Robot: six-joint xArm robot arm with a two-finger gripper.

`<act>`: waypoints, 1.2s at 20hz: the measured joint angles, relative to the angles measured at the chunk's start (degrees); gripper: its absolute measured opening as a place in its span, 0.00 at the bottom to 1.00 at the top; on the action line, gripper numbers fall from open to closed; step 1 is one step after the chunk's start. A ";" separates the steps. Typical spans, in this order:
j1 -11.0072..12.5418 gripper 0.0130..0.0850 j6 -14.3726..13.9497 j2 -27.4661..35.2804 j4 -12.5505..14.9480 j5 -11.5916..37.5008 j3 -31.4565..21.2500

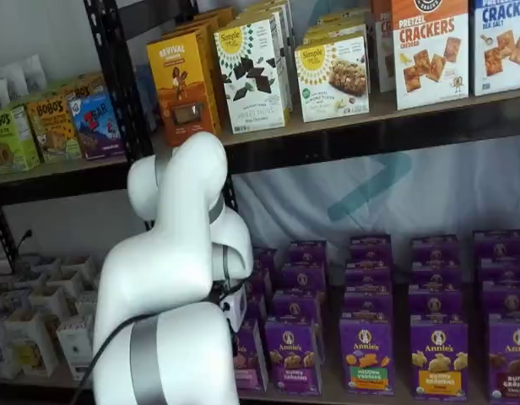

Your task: Pick up the purple box with a pink patch in the middle, on the bottom shelf, the first box from the left

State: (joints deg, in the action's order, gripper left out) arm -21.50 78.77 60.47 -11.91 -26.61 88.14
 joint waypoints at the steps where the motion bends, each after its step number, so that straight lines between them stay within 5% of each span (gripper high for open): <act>1: -0.02 1.00 0.12 0.03 -0.16 0.05 0.00; 11: -0.32 0.67 -0.36 0.26 0.13 1.40 -0.34; 17: -0.29 0.67 -0.43 0.17 0.29 1.96 -0.76; 24: -0.18 0.44 0.57 -0.13 -0.70 2.04 -1.21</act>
State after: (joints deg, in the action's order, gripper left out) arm -21.68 79.34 60.34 -12.61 -24.57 86.93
